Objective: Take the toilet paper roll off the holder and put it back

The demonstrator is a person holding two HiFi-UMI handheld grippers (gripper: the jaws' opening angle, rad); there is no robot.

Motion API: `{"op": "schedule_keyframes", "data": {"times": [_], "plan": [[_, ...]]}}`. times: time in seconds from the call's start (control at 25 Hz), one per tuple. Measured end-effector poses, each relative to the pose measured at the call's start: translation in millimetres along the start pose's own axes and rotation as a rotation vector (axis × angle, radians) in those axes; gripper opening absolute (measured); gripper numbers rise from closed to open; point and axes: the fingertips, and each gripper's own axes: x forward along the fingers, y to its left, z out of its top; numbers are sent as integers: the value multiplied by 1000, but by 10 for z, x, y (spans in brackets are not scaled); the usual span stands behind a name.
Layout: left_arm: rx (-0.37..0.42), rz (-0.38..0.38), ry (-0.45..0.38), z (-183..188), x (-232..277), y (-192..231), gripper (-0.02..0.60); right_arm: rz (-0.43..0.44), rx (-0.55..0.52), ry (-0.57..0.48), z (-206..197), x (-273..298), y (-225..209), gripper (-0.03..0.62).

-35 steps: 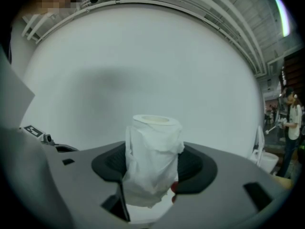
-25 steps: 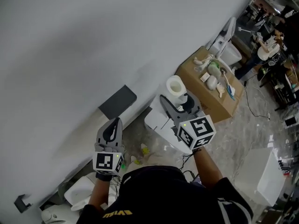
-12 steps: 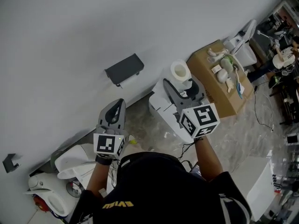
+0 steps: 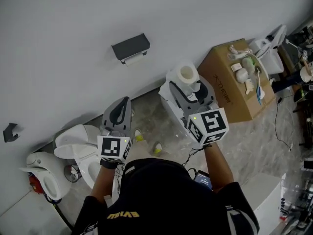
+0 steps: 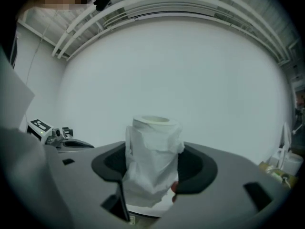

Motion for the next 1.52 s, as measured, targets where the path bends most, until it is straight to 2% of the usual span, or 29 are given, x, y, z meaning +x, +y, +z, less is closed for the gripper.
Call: {"op": "schedule_keyframes", "data": {"times": [0.2,0.8,1.0,1.24,1.52], "plan": [[1,47,0,-14,-201,102,11,-9,25,-7,-45,-97,14,272],[0,58,-10,-19,-104,462,12,-5,34,-28,38,277,104,272],[-4,64,-29,43,49,569,11,9,-30,-44,198,742,20,272],[11,120,-13,-103,210,886,12,29,-53,-56,313,1272,-14,272],[10,142,2,-196,271,1099,12,45,-59,-59,373,1787,-52,272]]}}
